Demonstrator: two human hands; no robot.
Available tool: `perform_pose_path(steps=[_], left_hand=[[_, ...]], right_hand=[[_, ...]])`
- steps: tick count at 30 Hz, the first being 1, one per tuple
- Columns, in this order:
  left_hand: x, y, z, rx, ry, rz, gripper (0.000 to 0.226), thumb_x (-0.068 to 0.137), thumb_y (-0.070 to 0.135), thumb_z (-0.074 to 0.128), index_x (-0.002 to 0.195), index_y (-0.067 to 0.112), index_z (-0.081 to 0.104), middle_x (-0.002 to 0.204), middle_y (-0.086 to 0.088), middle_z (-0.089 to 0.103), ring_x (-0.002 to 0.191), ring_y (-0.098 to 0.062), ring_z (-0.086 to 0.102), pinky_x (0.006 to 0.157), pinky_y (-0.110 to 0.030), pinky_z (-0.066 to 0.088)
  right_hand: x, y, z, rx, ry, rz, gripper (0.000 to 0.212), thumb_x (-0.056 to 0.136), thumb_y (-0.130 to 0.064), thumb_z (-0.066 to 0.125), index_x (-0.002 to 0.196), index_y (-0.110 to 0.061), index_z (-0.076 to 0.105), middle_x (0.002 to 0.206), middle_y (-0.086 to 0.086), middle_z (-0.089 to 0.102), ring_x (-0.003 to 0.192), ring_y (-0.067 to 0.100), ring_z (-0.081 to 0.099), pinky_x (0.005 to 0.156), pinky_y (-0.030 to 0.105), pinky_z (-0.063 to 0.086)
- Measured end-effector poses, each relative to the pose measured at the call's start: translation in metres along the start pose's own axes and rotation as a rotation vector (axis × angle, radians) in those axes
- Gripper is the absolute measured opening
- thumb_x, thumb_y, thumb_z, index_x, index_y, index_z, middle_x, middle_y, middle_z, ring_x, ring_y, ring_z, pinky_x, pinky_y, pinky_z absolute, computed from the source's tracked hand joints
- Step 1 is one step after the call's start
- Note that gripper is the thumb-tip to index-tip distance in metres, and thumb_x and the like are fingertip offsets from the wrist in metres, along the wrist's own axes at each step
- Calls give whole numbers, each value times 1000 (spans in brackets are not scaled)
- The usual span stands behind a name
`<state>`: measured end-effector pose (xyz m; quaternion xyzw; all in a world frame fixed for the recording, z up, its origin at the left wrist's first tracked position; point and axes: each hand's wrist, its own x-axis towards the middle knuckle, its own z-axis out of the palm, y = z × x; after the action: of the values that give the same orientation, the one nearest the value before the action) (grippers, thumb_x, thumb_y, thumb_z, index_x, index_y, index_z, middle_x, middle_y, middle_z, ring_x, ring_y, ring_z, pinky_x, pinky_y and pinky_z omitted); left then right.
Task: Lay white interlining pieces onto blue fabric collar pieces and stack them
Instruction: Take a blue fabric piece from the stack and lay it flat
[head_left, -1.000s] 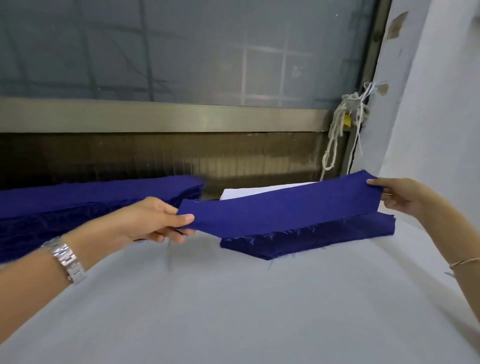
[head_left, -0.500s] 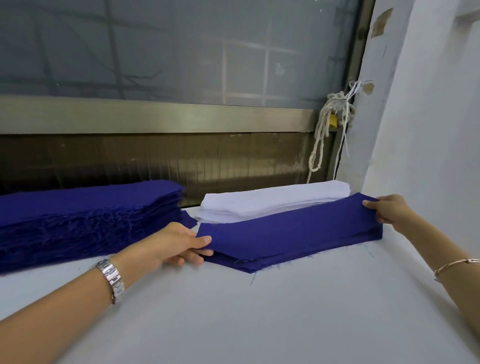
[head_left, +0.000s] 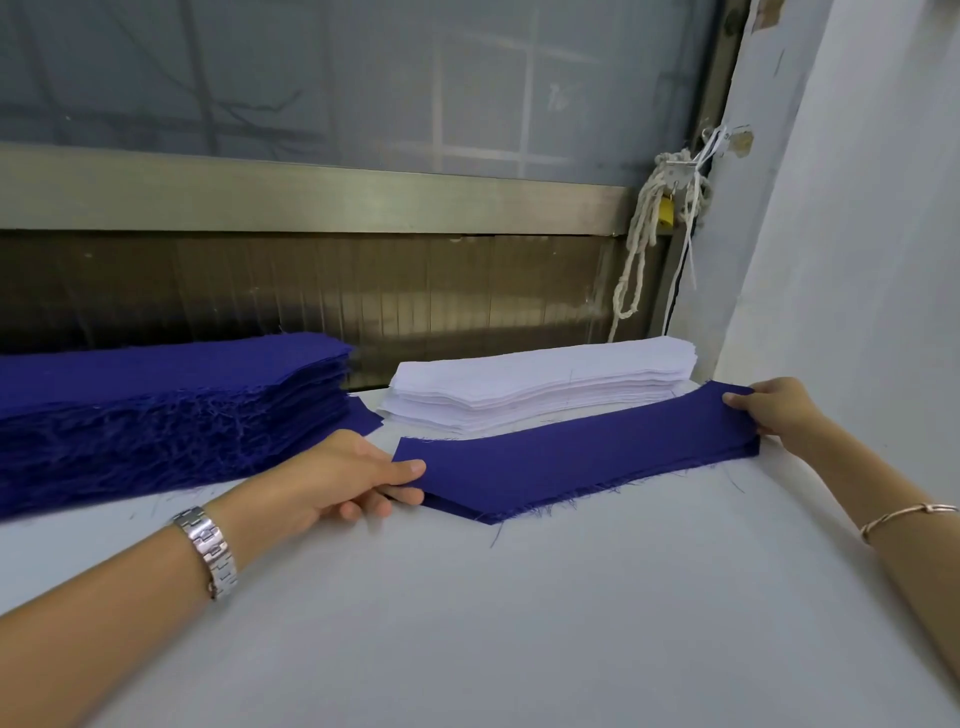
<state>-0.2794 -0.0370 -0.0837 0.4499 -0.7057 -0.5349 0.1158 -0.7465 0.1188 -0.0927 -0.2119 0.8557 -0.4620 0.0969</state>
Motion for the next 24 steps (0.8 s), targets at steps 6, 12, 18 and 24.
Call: perform_pose_path(steps=[6, 12, 18, 24], left_hand=[[-1, -2, 1, 110, 48, 12, 31, 88, 39, 73, 77, 10, 75, 58, 3, 71, 32, -5, 39, 34, -15, 29], [0, -2, 2, 204, 70, 39, 38, 89, 43, 70, 73, 9, 74, 62, 0, 73, 35, -6, 45, 35, -15, 31], [1, -3, 4, 213, 82, 57, 36, 91, 40, 69, 77, 7, 73, 65, -1, 74, 36, -6, 50, 34, -15, 32], [2, -2, 4, 226, 90, 52, 36, 91, 40, 69, 75, 7, 73, 63, -1, 74, 35, -5, 49, 34, -15, 32]], right_hand=[[-2, 2, 3, -125, 34, -63, 34, 94, -10, 67, 65, -1, 53, 67, 11, 51, 57, 26, 42, 54, 32, 35], [-7, 2, 6, -307, 106, -153, 49, 95, -12, 65, 56, -8, 35, 57, 8, 37, 54, 23, 32, 50, 33, 23], [-7, 2, 6, -414, 122, -193, 47, 98, -10, 58, 57, -8, 35, 59, 9, 39, 67, 29, 39, 52, 35, 26], [-9, 0, 5, -485, 108, -221, 24, 100, -11, 57, 85, 8, 58, 84, 21, 56, 79, 34, 48, 68, 34, 34]])
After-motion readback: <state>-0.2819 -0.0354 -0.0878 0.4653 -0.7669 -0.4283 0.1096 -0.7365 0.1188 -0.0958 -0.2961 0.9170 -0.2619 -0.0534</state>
